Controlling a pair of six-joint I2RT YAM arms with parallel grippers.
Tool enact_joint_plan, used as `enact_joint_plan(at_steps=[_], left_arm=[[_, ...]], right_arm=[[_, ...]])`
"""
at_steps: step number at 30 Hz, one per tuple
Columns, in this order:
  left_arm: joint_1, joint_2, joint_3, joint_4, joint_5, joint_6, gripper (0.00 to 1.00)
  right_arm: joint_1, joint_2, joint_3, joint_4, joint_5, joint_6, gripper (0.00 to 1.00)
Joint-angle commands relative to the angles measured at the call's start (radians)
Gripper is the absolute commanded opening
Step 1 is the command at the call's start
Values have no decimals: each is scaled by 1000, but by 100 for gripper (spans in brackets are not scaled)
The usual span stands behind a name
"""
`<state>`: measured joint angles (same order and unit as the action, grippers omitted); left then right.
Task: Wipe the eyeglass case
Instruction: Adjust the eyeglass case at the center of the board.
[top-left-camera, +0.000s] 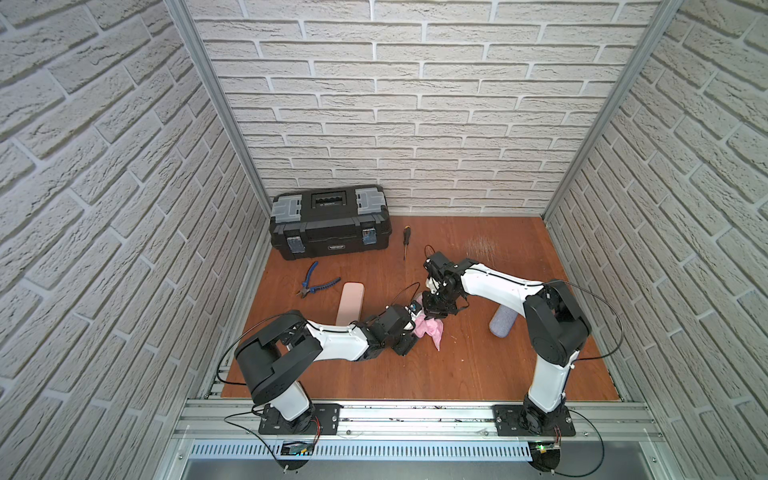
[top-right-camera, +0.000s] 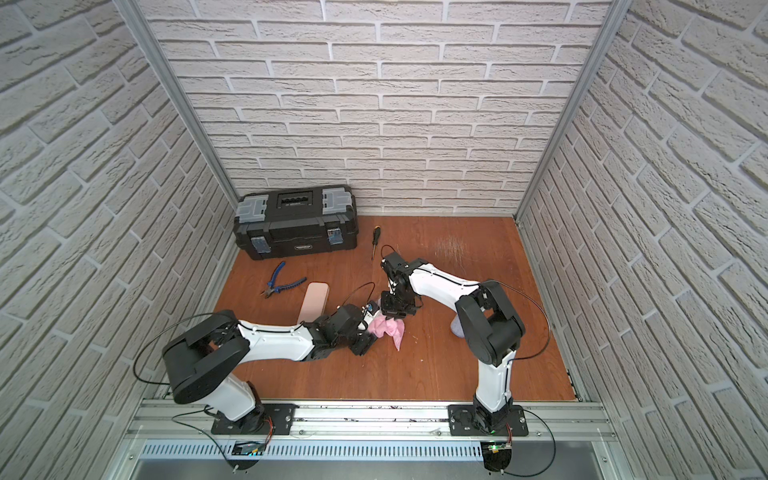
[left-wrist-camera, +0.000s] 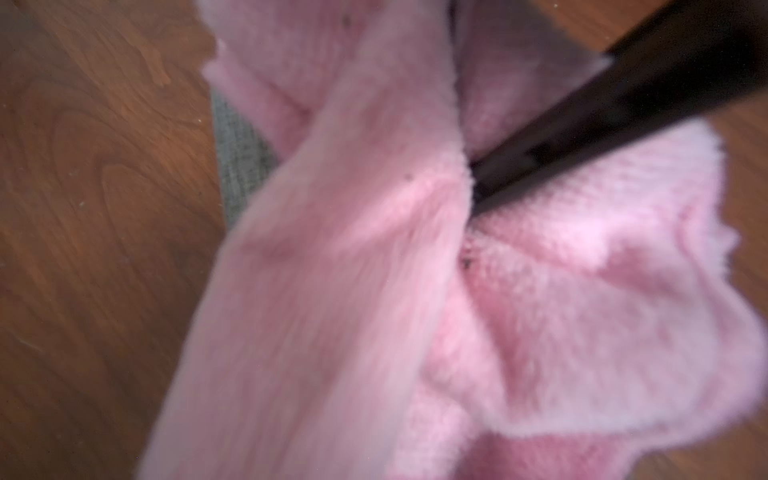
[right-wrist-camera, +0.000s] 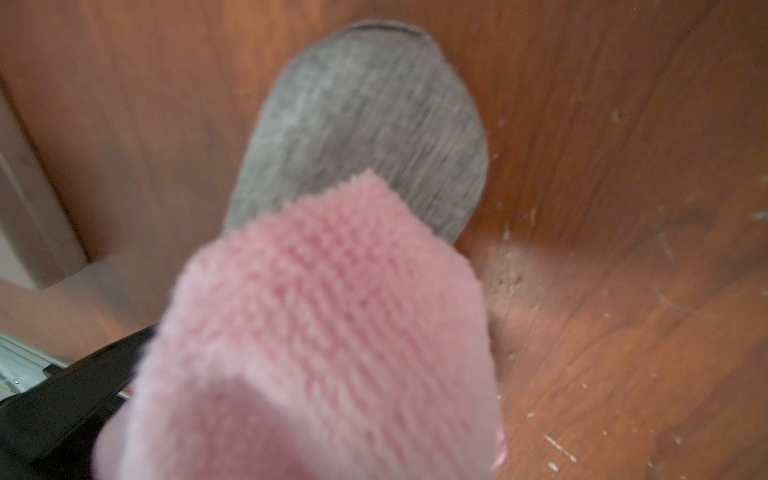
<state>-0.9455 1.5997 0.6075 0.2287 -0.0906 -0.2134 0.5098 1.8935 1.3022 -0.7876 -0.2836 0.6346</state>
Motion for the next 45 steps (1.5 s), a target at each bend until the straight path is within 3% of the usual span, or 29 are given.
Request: enact_joint_plan(at_steps=[1, 8, 15, 21, 27, 36, 45], left_arm=[[3, -12, -10, 30, -8, 17, 73], [4, -38, 23, -73, -41, -9, 98], [49, -10, 148, -161, -41, -34, 98], [84, 64, 279, -237, 71, -101, 98], [120, 108, 341, -328, 158, -198, 98], [142, -35, 222, -320, 182, -331, 98], [156, 37, 253, -317, 174, -264, 98]], right_arm=[[-125, -4, 44, -25, 92, -35, 2], [-157, -30, 191, -160, 15, -137, 2], [-192, -39, 204, -145, 114, -138, 2], [-208, -47, 174, -100, 123, -117, 2], [-204, 35, 173, -86, 239, -101, 2], [-93, 33, 105, -72, 170, -80, 2], [-6, -64, 31, -70, 45, -18, 2]])
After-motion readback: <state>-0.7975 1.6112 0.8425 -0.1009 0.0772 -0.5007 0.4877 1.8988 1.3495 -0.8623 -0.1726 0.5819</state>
